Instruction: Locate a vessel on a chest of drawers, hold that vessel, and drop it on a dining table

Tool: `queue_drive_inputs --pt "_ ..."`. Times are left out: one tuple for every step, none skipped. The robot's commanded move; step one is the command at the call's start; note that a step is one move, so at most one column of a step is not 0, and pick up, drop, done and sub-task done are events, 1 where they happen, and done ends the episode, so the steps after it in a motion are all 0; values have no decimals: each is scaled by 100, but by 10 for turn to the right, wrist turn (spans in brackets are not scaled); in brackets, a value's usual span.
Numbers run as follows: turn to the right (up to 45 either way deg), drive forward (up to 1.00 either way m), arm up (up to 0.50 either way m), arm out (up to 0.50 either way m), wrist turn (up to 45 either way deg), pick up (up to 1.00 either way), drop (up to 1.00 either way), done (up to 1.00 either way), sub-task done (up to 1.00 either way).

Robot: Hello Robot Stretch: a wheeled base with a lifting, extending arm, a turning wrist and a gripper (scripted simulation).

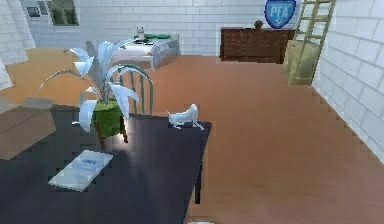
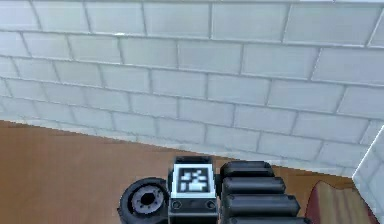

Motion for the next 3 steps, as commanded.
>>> queue_drive_inputs --pt "210 0 0 0 0 0 0 0 0" --pt "-450 0 0 0 0 0 0 0 0" --pt "-450 0 0 0 0 0 0 0 0"
